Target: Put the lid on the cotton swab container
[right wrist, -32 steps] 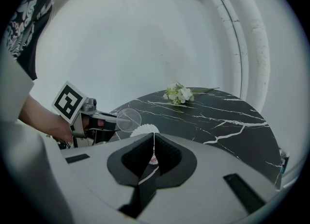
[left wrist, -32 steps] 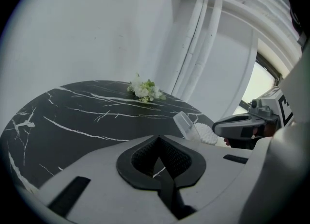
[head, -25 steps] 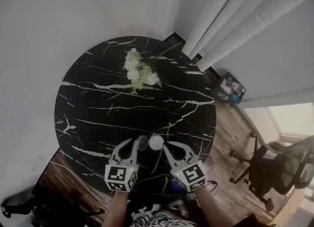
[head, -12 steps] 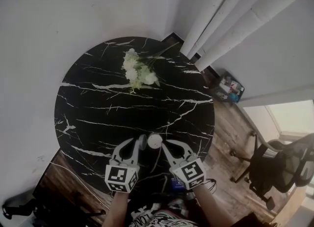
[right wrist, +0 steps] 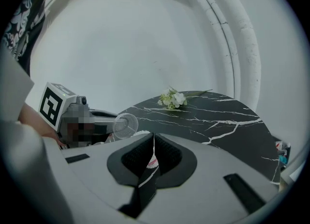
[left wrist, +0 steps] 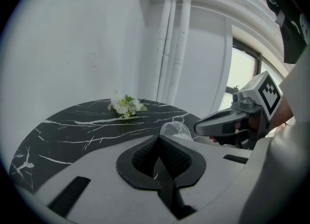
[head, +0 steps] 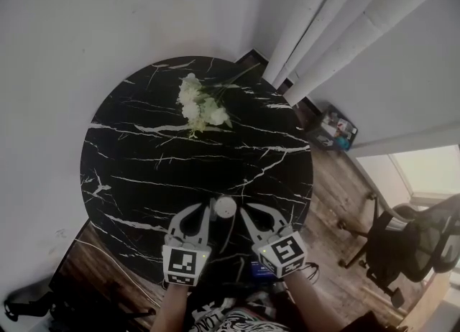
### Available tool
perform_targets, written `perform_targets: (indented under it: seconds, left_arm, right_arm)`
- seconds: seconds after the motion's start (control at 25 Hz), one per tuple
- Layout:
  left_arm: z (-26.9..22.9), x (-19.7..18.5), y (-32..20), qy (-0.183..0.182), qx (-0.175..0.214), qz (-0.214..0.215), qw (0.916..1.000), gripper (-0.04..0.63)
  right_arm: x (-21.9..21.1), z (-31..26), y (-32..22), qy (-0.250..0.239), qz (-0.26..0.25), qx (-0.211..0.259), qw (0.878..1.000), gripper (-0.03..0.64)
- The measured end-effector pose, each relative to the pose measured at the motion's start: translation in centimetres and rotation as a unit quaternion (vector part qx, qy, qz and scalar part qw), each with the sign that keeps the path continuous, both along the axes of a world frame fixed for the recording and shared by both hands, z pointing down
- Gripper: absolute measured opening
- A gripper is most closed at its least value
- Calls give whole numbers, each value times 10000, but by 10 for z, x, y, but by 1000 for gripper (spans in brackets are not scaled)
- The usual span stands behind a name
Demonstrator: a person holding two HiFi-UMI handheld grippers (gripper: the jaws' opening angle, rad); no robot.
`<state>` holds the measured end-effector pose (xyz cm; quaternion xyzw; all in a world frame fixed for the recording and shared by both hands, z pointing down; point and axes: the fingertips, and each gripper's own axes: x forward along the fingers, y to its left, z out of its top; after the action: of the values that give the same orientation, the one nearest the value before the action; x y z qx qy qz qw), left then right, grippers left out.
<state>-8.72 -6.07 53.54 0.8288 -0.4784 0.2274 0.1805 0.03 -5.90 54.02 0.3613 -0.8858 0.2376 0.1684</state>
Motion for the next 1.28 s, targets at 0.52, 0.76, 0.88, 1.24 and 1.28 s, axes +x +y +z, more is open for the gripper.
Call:
perform_targets:
  seconds: [0.52, 0.76, 0.88, 1.24, 1.28]
  left_arm:
    - [-2, 12, 0, -9, 35, 19, 10000, 14]
    - [1, 21, 0, 5, 29, 75, 10000, 14]
    - [1, 25, 0, 13, 22, 97, 9999, 14]
    - [4, 31, -1, 4, 6, 132, 9999, 14]
    - [4, 32, -1, 10, 7, 135, 9999, 14]
  right_arm:
    - [5, -8, 1, -143, 7, 66, 9999, 18]
    - [7, -10, 2, -186, 3, 125, 9997, 18]
    - [8, -12, 3, -179, 5, 147, 9997, 18]
    - [-5, -14, 15, -39, -385, 238, 9990, 18]
    - [-6, -14, 15, -39, -401, 248, 9989, 18]
